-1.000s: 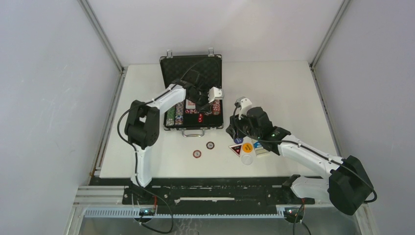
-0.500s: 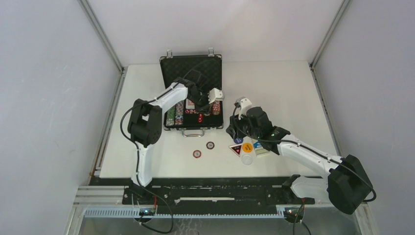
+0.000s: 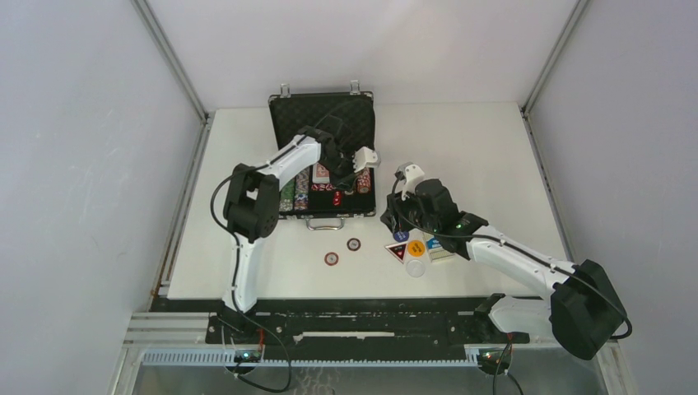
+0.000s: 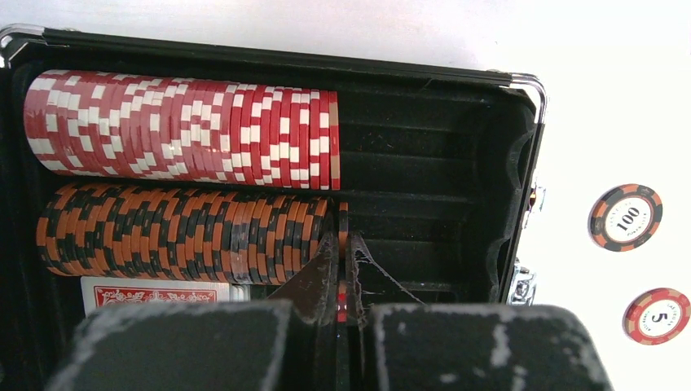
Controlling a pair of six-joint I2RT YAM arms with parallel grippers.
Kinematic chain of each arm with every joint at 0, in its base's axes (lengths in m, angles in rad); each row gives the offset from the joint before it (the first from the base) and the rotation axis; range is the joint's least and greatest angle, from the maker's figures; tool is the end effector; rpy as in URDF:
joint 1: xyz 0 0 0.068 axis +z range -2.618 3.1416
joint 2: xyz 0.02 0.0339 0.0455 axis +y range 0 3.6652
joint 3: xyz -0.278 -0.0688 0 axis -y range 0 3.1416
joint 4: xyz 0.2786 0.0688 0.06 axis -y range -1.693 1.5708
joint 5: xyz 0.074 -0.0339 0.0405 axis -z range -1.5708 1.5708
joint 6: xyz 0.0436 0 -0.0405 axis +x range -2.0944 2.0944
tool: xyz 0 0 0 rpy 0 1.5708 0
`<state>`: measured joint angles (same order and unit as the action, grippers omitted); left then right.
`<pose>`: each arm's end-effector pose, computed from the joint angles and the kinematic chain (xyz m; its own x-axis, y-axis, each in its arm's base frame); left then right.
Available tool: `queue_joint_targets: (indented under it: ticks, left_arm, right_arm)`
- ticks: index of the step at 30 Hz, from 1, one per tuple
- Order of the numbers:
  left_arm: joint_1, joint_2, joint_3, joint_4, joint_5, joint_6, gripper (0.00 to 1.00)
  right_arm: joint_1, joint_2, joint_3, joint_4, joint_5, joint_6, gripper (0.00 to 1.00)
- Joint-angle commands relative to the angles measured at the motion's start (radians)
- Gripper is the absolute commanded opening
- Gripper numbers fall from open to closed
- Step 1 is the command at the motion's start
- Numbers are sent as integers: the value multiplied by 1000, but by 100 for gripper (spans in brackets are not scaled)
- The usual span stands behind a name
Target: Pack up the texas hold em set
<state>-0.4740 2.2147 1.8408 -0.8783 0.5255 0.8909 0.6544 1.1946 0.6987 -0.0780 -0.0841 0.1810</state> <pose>0.4377 -0.2491 0.1838 -0.1155 0.8153 -0.5674 0.9932 0.1017 -0.0559 0.2279 0.1795 0.2285 -0.5430 -0.1905 -0.8179 -0.5741 0.7949 0.1960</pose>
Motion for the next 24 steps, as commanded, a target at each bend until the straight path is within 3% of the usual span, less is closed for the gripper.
queue_joint_targets:
  ticks: [1,14,24]
  left_arm:
    - [-3,4,51,-14,-7,-2,5]
    - [-3,-13,53,14,-36,-16,14]
    - [-4,-49,56,16,-59,-17,15]
  right_arm:
    - [-7,8,-1,49,-6,-6,56]
    - [-9,14,-1,50,-8,-9,56]
    - [-9,22,-1,58,-16,-8,56]
